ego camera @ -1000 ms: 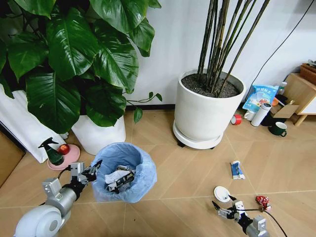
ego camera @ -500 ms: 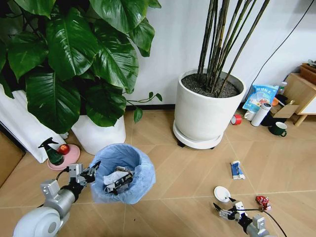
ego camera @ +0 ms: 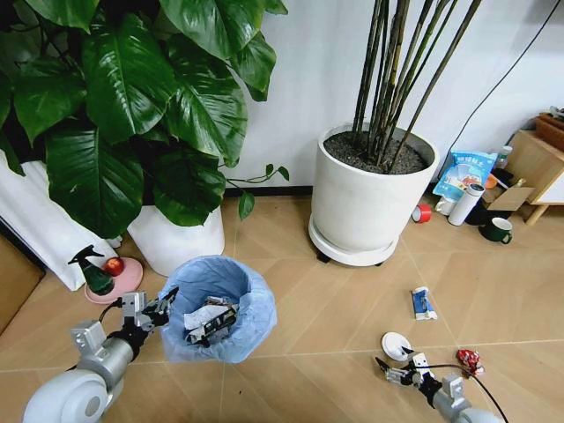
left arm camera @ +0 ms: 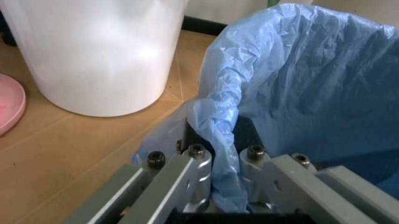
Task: Pick up the trash bin and place the garbage on the floor into it.
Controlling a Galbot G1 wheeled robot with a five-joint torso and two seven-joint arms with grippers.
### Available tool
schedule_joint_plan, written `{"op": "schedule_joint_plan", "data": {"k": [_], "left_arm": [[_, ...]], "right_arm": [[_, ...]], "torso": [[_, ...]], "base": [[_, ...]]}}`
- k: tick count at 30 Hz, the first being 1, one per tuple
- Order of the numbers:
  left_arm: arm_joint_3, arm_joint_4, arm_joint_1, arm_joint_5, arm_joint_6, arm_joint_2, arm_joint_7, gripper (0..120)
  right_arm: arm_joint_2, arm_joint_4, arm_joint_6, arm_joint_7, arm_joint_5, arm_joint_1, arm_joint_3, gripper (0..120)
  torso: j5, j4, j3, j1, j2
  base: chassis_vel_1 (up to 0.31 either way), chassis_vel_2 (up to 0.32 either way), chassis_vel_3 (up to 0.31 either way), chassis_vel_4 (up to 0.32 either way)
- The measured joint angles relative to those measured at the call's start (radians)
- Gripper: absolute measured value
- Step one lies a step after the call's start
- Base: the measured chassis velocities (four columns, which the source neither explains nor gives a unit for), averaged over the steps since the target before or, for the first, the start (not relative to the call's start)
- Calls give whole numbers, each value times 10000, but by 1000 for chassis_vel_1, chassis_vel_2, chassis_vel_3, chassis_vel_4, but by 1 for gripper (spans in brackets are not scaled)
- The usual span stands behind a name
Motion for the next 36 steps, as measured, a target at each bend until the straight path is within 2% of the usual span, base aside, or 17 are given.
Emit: {"op": "schedule_joint_plan", "data": {"k": [1,7,8,10,12,16,18,20,22,25,36], "left_arm": [[0,0,0,0,0,0,0,0],[-37,-2,10,-24,2,1,-2,0],[-37,-2,10,-24,2,1,-2,0],[-40,-2,7,-35,2,4,-2,0],[-41,-2,2,-40,2,6,-2,0],[-38,3,-24,-59,2,14,-2,0],[-37,4,-27,-62,2,15,-2,0],[-36,4,-25,-69,2,23,-2,0],[-37,3,-22,-74,2,23,-2,0],[-49,0,-6,-80,2,20,-3,0],[-48,-14,28,-68,-1,-12,-2,0]], "right_arm": [[0,0,0,0,0,0,0,91],[-75,-52,-199,-36,-12,181,-208,69],[-75,-52,-199,-36,-12,181,-208,69],[-110,-75,-237,-54,-52,153,-219,57],[-118,-85,-244,-61,-67,141,-220,53],[-156,-167,-270,-96,-117,99,-201,35],[-159,-180,-273,-103,-120,99,-197,32],[-163,-228,-278,-124,-135,99,-182,20],[-163,-241,-280,-134,-138,99,-182,17],[-153,-293,-279,-151,-152,111,-175,3],[-188,8,-249,-262,-189,-72,6,0]], "torso": [[0,0,0,0,0],[-1,0,0,0,0],[-1,0,0,0,0],[-1,-1,0,0,0],[0,-1,0,0,0],[0,-1,0,0,0],[0,-1,0,0,0],[-1,-1,0,0,0],[0,-1,0,0,0],[-6,-2,-1,0,1],[8,-1,0,0,0]], "base": [[0,0,0,0],[0,0,0,0],[0,0,0,0],[0,0,0,0],[0,0,0,0],[0,0,0,0],[0,0,0,0],[0,0,0,0],[0,0,0,0],[0,0,0,0],[0,0,0,0]]}}
